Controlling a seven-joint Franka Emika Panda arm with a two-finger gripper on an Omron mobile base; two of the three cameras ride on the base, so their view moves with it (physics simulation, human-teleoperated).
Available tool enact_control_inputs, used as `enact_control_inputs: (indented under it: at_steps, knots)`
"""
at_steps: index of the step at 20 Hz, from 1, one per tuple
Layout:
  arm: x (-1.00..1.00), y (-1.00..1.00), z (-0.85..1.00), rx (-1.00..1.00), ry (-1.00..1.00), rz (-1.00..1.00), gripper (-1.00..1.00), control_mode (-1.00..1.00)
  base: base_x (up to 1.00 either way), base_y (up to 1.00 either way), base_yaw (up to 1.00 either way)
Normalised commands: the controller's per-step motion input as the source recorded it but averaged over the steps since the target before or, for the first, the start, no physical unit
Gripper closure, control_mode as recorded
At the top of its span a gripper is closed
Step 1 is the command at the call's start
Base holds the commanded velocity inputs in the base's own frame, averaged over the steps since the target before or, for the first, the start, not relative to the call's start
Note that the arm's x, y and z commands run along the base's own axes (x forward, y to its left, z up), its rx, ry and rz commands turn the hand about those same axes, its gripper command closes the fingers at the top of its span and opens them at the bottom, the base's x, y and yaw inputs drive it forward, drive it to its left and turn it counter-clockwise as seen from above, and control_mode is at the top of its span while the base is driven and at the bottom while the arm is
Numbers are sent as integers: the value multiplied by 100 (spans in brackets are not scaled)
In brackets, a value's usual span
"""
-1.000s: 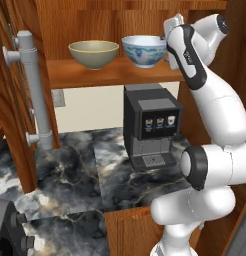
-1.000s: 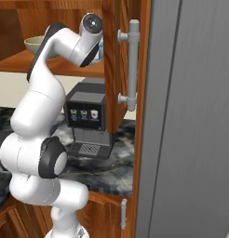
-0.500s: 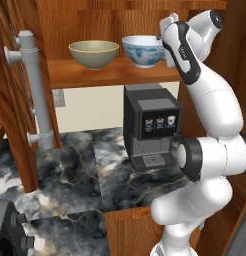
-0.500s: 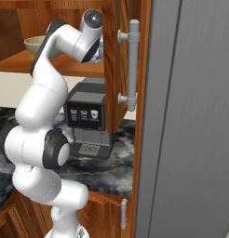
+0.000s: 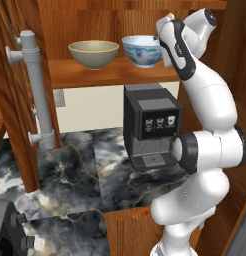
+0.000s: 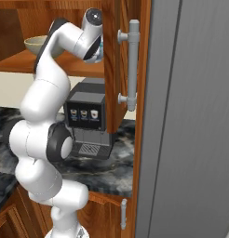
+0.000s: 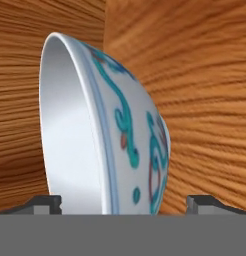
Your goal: Pick up the bowls from the cabinet and place each bowl in front of a stool on the dining counter.
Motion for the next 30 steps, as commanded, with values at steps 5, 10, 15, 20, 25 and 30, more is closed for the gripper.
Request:
enact_control_inputs:
  at_steps: [5, 10, 15, 20, 25, 30]
  knots:
    - [12, 5, -14, 0, 0, 0, -100, -100, 0, 0, 0]
    - [9, 3, -2, 0, 2, 0, -100, -100, 0, 0, 0]
    - [1, 2, 0, 0, 2, 0, 100, -100, 0, 0, 0]
    - [0, 0, 0, 0, 0, 0, 100, -100, 0, 0, 0]
    - [0, 0, 0, 0, 0, 0, 100, -100, 0, 0, 0]
    - [-18, 0, 0, 0, 0, 0, 100, -100, 0, 0, 0]
